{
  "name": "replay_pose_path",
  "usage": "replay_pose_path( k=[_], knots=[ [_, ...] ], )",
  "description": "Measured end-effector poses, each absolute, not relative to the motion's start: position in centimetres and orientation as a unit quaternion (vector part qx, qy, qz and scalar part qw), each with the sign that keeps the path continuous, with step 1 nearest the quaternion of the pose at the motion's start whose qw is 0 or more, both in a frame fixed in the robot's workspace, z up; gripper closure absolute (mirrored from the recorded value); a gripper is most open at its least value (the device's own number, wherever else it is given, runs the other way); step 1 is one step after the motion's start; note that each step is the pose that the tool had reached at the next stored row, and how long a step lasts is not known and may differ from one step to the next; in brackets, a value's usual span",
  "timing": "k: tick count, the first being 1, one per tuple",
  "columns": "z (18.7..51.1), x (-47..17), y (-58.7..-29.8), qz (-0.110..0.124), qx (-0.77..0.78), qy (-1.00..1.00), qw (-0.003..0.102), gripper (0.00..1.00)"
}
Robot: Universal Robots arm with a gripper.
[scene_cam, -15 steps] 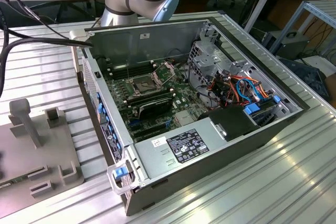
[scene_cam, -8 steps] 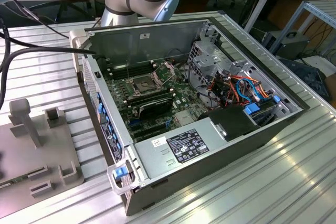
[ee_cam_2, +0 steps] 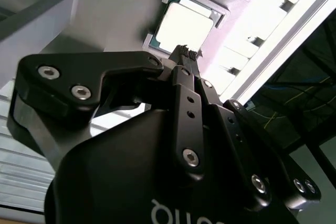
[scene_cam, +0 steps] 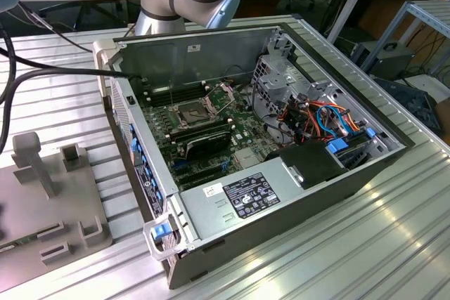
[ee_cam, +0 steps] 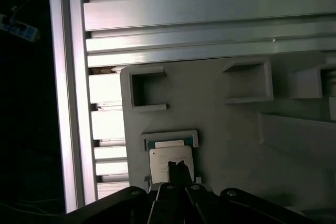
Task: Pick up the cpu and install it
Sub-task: 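Reach for the cpu, then pick up the cpu and move it towards the insertion slot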
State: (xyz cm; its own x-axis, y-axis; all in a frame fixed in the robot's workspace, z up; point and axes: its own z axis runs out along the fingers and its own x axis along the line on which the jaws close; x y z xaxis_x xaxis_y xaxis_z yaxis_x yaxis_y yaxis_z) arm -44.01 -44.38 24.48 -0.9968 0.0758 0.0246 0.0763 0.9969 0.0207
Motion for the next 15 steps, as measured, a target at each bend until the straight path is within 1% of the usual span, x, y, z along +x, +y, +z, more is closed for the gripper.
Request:
replay_pose_path(
  k=[6,15],
  knots=[
    [23.91,-44.11,-44.38,-0.011,-0.038,-0.999,0.012,0.89],
    [23.89,-44.27,-44.38,-0.011,-0.037,-0.999,0.011,0.89]
  ],
)
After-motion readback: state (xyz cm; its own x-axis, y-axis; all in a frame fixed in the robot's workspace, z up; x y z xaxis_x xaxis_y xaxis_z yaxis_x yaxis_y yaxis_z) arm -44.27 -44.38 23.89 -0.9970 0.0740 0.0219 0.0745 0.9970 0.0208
